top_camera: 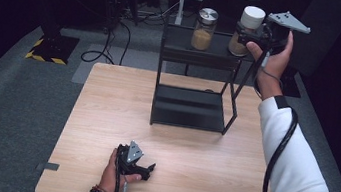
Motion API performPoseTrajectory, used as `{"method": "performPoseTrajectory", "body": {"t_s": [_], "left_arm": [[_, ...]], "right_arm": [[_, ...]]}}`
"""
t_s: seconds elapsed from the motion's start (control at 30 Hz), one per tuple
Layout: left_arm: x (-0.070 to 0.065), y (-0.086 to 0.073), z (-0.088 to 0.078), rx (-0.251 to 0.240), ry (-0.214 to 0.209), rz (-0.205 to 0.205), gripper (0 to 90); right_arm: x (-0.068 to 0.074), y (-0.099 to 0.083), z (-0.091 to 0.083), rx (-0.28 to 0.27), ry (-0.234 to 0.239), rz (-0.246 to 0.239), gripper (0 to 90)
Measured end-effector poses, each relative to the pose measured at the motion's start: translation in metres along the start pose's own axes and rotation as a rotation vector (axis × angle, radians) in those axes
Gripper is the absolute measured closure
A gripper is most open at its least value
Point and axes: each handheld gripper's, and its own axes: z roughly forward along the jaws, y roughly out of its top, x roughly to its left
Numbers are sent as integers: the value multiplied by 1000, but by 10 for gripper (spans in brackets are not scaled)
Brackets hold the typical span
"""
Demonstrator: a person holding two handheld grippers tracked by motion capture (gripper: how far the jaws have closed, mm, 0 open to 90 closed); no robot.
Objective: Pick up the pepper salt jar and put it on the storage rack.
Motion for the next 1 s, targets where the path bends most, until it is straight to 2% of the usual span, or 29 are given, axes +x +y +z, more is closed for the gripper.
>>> {"method": "performPoseTrajectory", "body": {"t_s": [0.2,0.27,0.37,0.47,0.5,0.53,0.77,1.0], "left_arm": [[0,0,0,0,2,-1,10],[0,0,0,0,2,-2,10],[0,0,0,0,2,-2,10],[0,0,0,0,3,-1,10],[0,0,0,0,3,-1,10],[0,0,0,0,3,0,10],[0,0,0,0,3,1,10],[0,0,0,0,4,0,10]], "right_arm": [[-6,-4,-27,-18,34,-7,22],[-9,-5,-37,-12,43,-23,21],[-16,-12,-57,-10,66,-3,14],[-19,-25,-77,-12,78,-4,10],[-19,-25,-77,-12,78,-4,10],[-20,-35,-88,-8,80,-2,10],[-28,-60,-115,12,87,28,10],[-29,-82,-133,21,91,21,10]]}}
